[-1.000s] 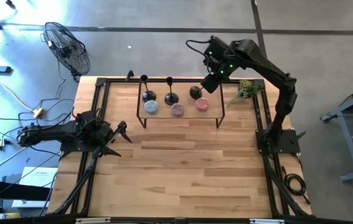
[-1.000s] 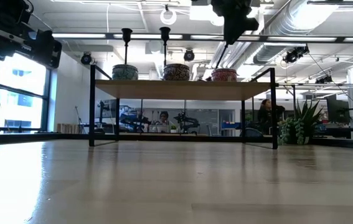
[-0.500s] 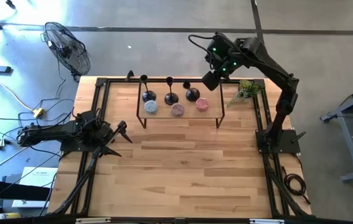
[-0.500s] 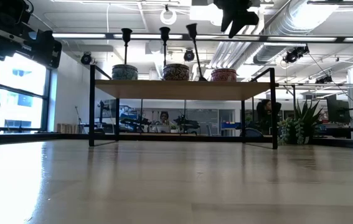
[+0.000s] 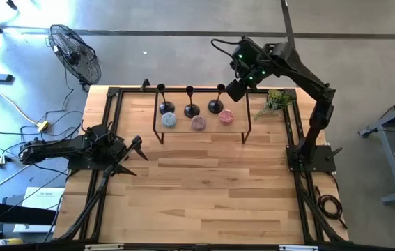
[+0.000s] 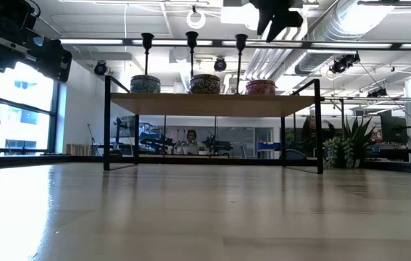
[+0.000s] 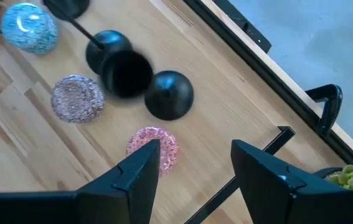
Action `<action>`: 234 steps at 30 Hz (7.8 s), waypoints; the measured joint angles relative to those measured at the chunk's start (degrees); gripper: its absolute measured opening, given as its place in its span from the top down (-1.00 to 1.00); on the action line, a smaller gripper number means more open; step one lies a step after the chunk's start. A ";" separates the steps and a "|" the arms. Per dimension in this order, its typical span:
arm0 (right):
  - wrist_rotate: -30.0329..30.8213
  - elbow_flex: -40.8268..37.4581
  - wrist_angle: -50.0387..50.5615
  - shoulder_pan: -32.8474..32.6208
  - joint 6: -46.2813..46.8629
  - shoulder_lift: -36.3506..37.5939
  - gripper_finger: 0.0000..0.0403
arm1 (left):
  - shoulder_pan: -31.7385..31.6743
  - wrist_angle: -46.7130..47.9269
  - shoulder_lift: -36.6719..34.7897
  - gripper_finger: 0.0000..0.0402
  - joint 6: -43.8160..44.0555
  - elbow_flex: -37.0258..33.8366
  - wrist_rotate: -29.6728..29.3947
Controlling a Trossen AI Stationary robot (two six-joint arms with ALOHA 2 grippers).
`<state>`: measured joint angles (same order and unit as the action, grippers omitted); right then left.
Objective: Pick & Place candle stick holders
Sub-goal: Return to Home Position
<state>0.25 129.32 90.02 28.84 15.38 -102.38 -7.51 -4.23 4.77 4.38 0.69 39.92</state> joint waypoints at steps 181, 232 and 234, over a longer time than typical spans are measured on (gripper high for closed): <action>17.83 -128.82 -107.88 -31.46 5.70 97.52 0.18 | 0.02 3.43 -4.39 -0.69 6.42 0.00 -38.25; 13.70 -128.82 -100.10 -31.47 -7.87 97.52 0.99 | 0.02 3.43 -4.39 -0.69 6.43 0.00 -38.25; 13.15 -128.82 -100.10 -31.47 -8.34 97.52 0.99 | 0.02 3.43 -4.39 -0.69 6.43 0.00 -38.25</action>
<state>13.40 0.49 -10.09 -2.63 7.05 -4.86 -7.49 -0.80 0.38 10.81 0.69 1.67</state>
